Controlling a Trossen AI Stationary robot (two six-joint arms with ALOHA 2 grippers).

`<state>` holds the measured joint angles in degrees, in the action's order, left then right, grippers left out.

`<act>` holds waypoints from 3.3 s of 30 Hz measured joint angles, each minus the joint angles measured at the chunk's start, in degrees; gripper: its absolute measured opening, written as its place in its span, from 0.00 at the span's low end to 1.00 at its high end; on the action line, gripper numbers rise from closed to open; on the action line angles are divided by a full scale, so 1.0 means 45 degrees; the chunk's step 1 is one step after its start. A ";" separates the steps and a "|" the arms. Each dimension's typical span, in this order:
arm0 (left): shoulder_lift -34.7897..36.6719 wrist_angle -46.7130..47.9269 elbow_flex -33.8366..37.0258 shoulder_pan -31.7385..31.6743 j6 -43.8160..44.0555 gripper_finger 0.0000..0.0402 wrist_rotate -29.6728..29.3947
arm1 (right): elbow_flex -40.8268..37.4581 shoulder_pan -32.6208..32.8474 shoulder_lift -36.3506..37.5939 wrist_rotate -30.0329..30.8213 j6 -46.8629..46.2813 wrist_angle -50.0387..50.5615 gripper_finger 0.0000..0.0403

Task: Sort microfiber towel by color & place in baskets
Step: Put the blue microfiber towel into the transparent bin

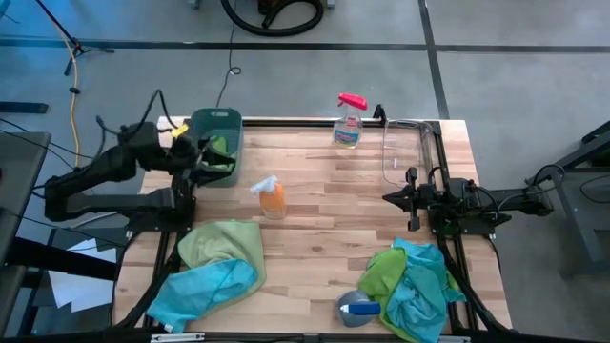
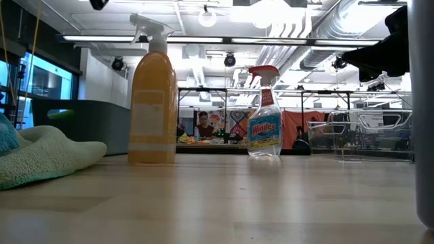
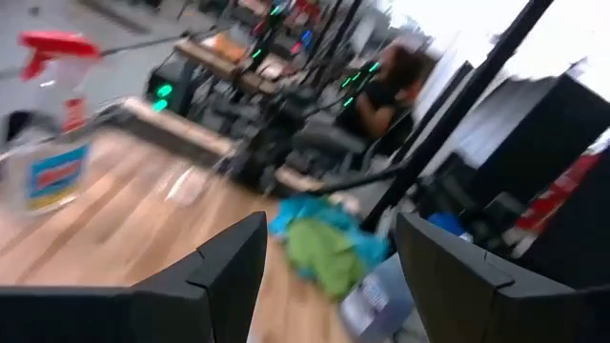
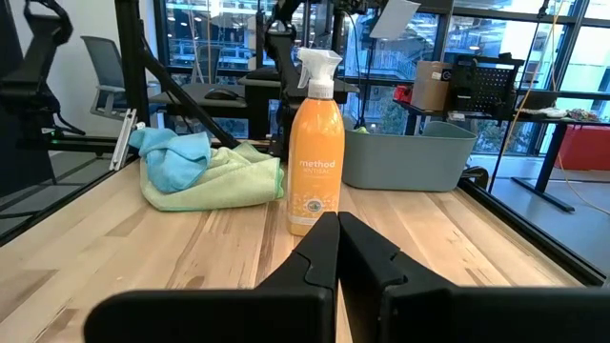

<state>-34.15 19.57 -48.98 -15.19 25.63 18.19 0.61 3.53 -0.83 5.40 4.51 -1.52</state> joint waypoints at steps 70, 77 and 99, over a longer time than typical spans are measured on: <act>-0.2404 -0.5207 0.1784 0.3067 0.1162 0.55 -0.1403 | 1.4734 -0.0165 -1.0946 -0.1164 -1.1973 1.1881 0.35; -0.2409 -0.4254 0.1784 0.3062 0.1155 0.55 -0.1442 | 1.4963 0.2565 -1.2338 -0.4422 -1.5851 1.6226 0.48; -0.2408 -0.4015 0.1784 0.3062 0.0616 0.55 -0.1524 | 0.9817 0.9340 -1.4305 -0.4564 -2.0692 1.1016 0.48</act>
<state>-44.99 1.50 -40.95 -1.41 28.40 11.33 44.79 45.56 -65.20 -15.14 -88.60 48.06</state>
